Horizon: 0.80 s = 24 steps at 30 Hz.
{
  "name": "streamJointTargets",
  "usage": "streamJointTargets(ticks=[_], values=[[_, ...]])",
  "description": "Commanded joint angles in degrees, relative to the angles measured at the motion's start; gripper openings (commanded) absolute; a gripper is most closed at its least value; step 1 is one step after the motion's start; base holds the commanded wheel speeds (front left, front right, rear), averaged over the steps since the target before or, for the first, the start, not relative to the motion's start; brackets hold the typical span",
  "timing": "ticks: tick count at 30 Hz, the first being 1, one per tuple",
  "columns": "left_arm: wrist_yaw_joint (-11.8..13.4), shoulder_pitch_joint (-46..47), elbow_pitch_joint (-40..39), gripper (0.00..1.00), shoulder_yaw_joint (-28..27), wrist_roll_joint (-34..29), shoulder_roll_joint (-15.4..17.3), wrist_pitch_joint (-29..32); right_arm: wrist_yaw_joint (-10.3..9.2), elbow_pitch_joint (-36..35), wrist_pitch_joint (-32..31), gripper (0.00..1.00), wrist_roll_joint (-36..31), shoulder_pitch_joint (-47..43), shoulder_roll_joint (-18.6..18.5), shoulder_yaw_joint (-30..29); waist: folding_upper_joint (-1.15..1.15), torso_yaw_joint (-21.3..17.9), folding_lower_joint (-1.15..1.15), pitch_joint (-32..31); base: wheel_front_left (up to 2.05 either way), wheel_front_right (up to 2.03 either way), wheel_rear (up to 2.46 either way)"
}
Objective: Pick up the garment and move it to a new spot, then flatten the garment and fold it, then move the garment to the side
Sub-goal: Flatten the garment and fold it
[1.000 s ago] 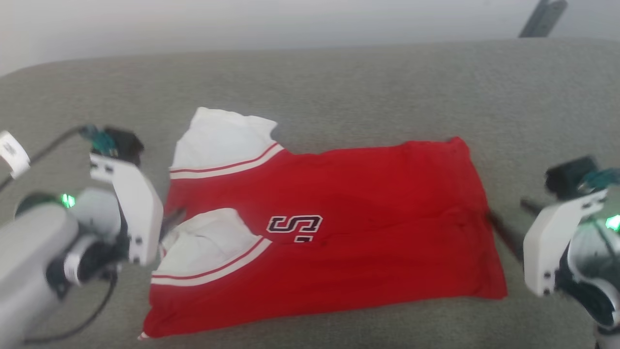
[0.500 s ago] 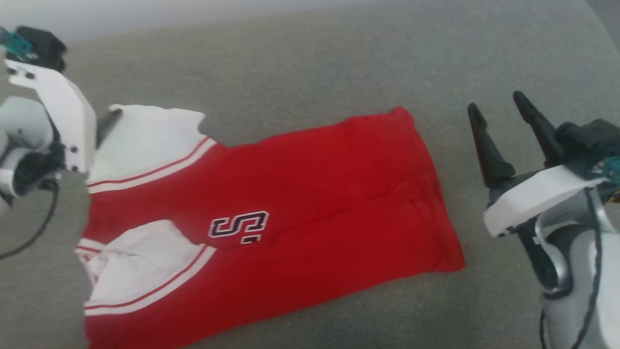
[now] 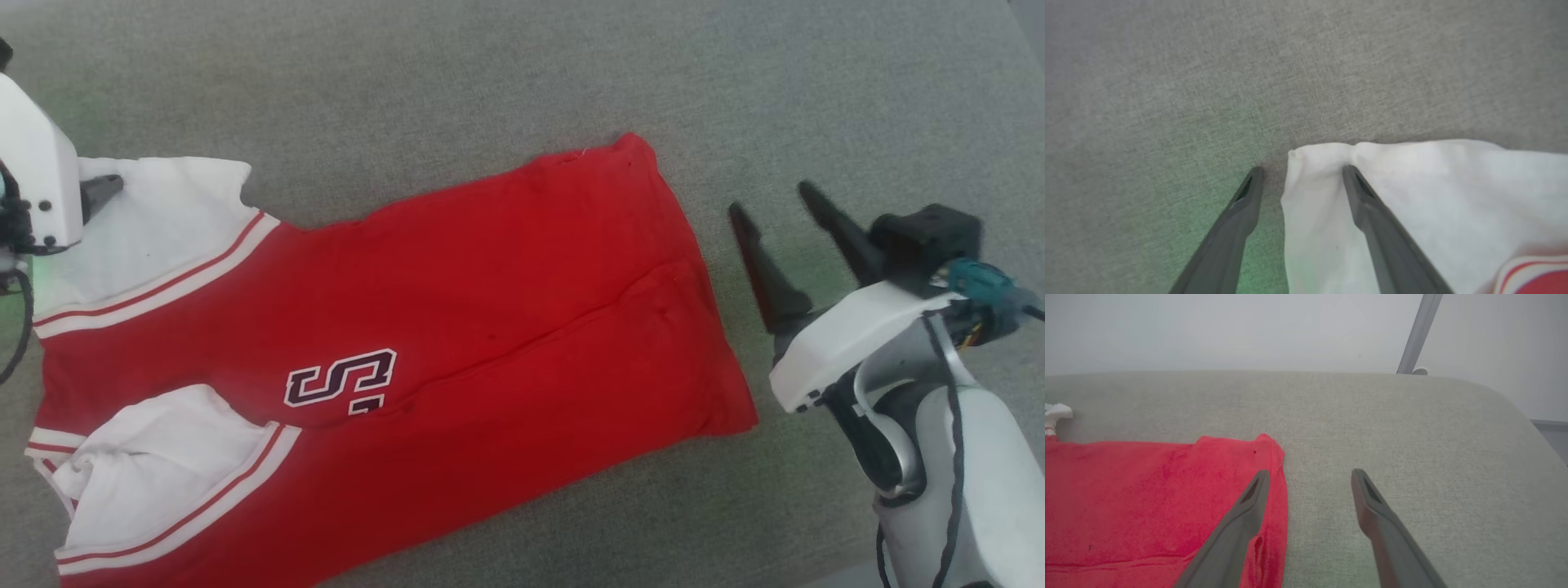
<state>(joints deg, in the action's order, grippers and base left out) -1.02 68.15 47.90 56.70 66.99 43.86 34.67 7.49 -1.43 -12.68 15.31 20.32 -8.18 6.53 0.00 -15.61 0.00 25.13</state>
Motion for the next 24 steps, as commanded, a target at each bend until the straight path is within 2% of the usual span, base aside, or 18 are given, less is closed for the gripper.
streamJointTargets(ticks=[1,2,11,16,24], values=[[0.1,-1.6,1.9,0.33,0.9,0.2,-1.2,1.8,0.0,0.1,-1.1,1.0,1.0,0.9,-0.5,0.8,0.0,-0.2,0.0,0.7,0.0,0.0,0.0],[0.1,-1.7,2.8,0.0,1.0,0.6,-1.6,2.5,0.0,0.3,-2.1,1.0,1.7,1.3,-0.8,1.1,0.0,-0.2,0.0,0.9,0.0,0.0,0.0],[-1.9,-0.2,6.1,0.0,1.5,0.8,-5.3,3.4,0.0,4.4,-13.4,1.0,6.4,9.8,-4.6,5.2,0.0,1.5,0.0,1.8,0.0,0.0,0.0],[-2.9,2.0,7.4,0.0,1.6,0.3,-7.5,2.5,0.0,11.0,-19.2,1.0,8.5,18.1,-6.7,9.0,0.0,3.2,0.0,2.1,0.0,0.0,0.0],[-4.1,3.8,9.5,0.0,1.8,-0.2,-10.0,1.0,0.0,23.4,-28.5,1.0,12.4,28.0,-6.7,16.5,0.0,4.9,0.0,2.4,0.0,0.0,0.0]])
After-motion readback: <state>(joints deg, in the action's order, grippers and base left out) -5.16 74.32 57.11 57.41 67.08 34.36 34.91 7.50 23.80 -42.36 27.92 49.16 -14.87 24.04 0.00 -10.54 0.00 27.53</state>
